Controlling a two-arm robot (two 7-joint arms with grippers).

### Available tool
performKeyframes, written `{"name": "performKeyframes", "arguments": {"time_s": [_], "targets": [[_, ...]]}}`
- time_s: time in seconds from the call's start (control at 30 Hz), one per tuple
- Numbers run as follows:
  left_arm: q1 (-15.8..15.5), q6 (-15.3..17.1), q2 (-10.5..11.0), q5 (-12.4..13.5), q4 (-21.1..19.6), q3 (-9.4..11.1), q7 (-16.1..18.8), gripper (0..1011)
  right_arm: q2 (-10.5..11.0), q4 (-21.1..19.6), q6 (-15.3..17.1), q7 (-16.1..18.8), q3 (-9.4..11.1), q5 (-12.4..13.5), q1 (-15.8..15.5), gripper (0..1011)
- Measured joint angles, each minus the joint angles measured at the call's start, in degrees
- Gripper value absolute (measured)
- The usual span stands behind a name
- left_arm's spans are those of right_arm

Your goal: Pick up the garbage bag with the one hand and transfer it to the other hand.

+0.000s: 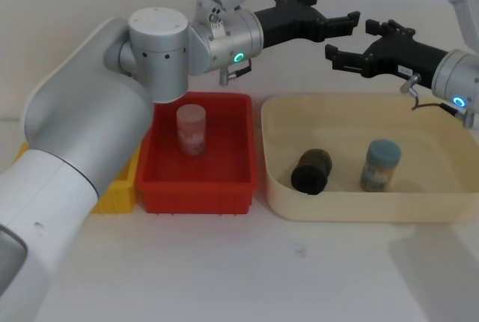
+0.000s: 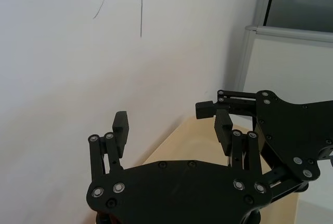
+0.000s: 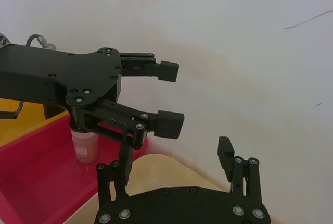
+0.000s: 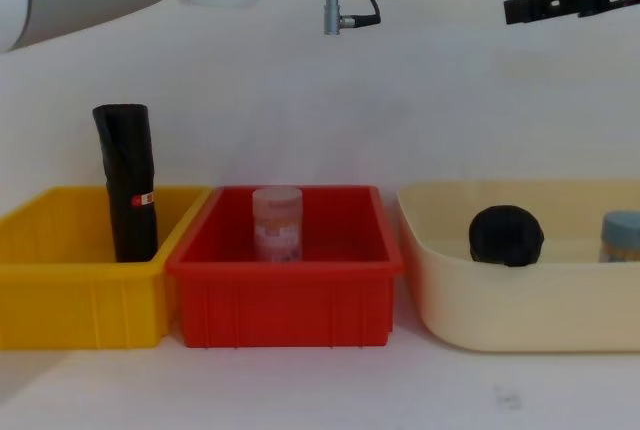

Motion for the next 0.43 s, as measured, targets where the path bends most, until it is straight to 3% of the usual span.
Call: {"name": "performKeyframes", "arguments": {"time_s": [0.43], "targets": [[0.0, 0.0, 0.0, 0.0, 0.0, 0.0, 0.0, 1001, 0.1, -0.1, 0.1, 0.1, -0.1, 0.1, -0.1, 1001]]}}
